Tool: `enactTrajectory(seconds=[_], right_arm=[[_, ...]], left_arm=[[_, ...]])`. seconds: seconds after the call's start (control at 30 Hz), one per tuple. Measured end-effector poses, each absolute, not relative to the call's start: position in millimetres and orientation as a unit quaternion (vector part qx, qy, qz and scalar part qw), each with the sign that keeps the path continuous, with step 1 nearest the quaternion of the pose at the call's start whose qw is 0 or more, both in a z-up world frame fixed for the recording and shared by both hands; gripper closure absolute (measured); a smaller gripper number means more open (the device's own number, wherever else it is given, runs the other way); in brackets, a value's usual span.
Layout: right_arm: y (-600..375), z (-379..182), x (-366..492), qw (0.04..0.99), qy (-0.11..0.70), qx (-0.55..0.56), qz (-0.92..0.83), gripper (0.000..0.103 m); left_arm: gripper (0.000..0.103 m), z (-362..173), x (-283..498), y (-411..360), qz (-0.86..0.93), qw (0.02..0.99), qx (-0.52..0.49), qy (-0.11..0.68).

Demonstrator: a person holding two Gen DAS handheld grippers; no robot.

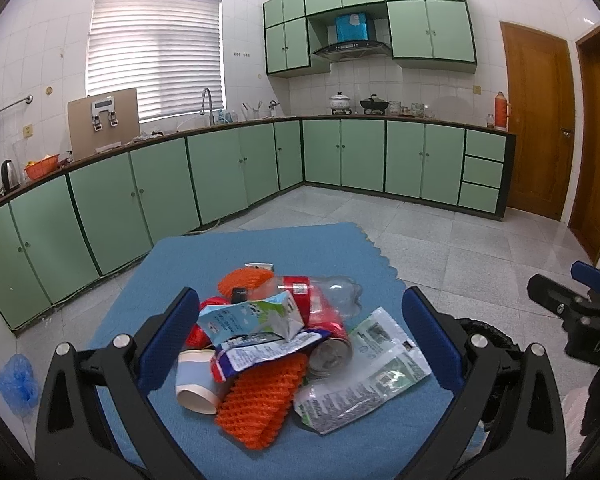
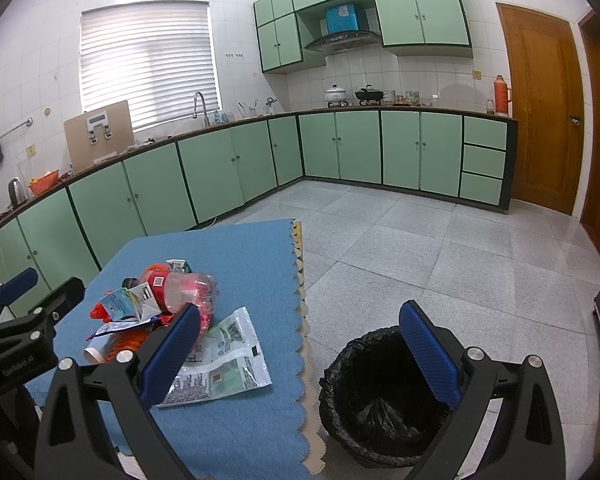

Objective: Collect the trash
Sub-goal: 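Move the right tool into the pile toward the clear red-labelled bottle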

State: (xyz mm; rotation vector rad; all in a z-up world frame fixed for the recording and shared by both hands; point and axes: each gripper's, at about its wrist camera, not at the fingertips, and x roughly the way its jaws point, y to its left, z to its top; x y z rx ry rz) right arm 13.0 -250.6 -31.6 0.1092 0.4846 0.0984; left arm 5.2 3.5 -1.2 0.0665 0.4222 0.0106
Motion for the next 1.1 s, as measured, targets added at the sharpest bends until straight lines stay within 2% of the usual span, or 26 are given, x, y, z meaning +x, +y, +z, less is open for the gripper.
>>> enactTrajectory(seconds=[0.27,0.47,0.6,0.77,0.9,1.1], right_arm=[[-216.8,-41.8,36.5,0.965,0.240,0.044,0.092,0.007],[-176.5,-55.8,61.9,0.958,0.248,0.035,0.143,0.014],[-152.4,-68.2,76.6,0.943,0.272,0.042,0.185,0.026],[-124.1,-75.7,83.1,0.935,0.284,0.024,0.210,0.031],[-104.5,-83.2,94.4,0.925,0.301,0.026,0.229,0.042],[-76.0,-84.9,105.5,0.921,0.301,0.007,0.246,0.048]], left_arm=[[0.005,-11.1,9.9,54.1,0.058,0.979,0.026,0.193],[0.005,-21.4,19.7,95.3,0.104,0.973,0.020,0.203],[0.005,-31.0,26.1,116.3,0.122,0.970,0.016,0.211],[0.005,-44.4,32.8,133.4,0.138,0.966,0.021,0.219],[0.005,-51.7,36.5,144.9,0.148,0.963,0.015,0.227],[0.005,-58.2,41.8,160.0,0.160,0.959,0.009,0.235]])
